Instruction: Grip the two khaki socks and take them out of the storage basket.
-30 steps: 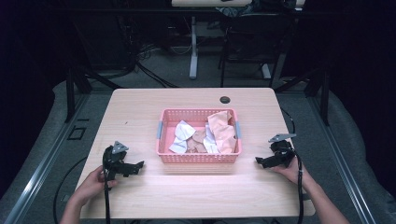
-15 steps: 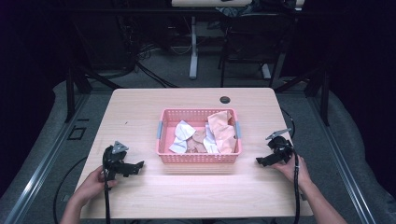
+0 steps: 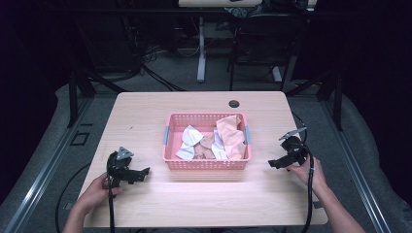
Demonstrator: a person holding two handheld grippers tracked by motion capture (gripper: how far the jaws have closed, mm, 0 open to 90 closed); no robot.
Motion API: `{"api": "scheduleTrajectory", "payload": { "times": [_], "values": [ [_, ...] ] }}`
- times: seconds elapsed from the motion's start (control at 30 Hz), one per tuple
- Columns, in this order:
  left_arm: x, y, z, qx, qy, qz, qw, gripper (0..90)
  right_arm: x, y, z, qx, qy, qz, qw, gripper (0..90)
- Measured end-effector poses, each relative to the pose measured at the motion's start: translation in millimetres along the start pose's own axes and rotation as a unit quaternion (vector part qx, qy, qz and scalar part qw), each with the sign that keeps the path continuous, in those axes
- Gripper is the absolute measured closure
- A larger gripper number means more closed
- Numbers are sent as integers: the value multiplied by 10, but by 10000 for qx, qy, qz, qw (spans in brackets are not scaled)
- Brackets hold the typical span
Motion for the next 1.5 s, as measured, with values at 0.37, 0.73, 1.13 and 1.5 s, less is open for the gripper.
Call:
{"api": "scheduleTrajectory", "payload": {
  "times": [0.37, 0.73, 1.13, 1.5],
  "values": [
    [0, 0, 0, 2, 1, 0, 10000, 0, 205, 204, -91, 122, 77, 241, 9996, 0],
    [0, 0, 0, 1, 1, 0, 10000, 0, 422, 375, -224, 249, 221, 427, 9985, 0],
    [0, 0, 0, 1, 0, -1, 10000, 0, 799, 510, -423, 445, 363, 644, 9963, 1],
    [0, 1, -1, -5, -9, 3, 10000, 0, 1180, 508, -685, 534, 736, 556, 9943, 0]
  ]
}}
Point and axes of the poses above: each handheld gripper's, and its own axes: y roughly backward along the jaws, x roughly out of its top, z roughly to its right, the point moved 9 cm from there along -y, roughly forward along the jaws, and after that the axes turned 11 degrees about z, right-handed, at the moved point
